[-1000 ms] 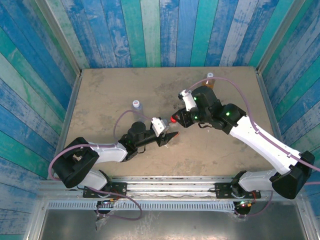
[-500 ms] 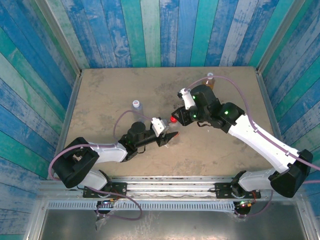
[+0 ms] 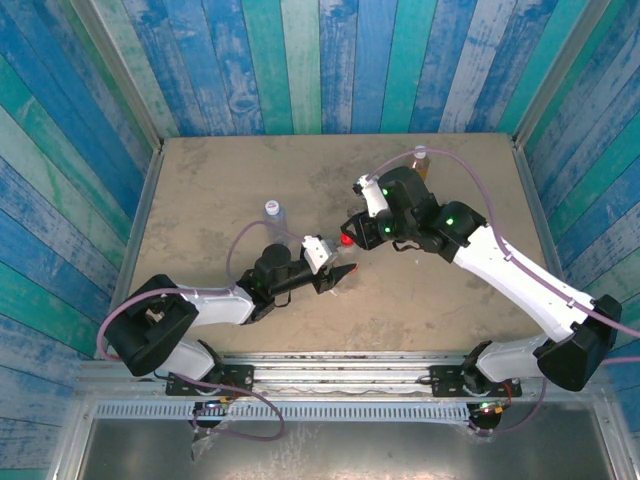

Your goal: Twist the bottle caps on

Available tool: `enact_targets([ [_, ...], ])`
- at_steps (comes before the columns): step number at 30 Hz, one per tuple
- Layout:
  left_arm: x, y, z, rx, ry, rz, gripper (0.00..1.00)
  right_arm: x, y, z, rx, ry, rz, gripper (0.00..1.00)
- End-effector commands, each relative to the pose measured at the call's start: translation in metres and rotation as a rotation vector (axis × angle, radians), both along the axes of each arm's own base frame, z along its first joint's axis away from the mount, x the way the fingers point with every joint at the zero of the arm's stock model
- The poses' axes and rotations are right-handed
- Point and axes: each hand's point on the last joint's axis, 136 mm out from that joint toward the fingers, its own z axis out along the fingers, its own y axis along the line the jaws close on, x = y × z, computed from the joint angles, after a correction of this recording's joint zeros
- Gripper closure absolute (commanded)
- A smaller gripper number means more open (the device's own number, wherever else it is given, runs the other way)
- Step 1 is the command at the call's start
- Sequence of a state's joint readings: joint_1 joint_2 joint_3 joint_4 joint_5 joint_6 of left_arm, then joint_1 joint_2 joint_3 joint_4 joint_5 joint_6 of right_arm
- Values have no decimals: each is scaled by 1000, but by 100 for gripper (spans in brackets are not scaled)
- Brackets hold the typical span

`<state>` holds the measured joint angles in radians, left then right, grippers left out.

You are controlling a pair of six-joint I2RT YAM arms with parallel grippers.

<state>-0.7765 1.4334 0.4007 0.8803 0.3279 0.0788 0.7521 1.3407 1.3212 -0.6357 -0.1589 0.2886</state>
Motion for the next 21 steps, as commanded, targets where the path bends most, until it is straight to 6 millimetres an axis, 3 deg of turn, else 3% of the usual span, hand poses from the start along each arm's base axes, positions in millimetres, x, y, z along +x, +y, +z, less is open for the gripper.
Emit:
enact_targets([
  [1,-13,11,-59,147,140,-8,43,-3,-5,6,-25,-10,3,60],
  [10,-14,11,-59,145,144,-9,43,-8,-5,20,-68,-121,63,41],
  [21,-15,11,-60,149,146,-11,43,-21,-4,19,-248,-324,188,39],
])
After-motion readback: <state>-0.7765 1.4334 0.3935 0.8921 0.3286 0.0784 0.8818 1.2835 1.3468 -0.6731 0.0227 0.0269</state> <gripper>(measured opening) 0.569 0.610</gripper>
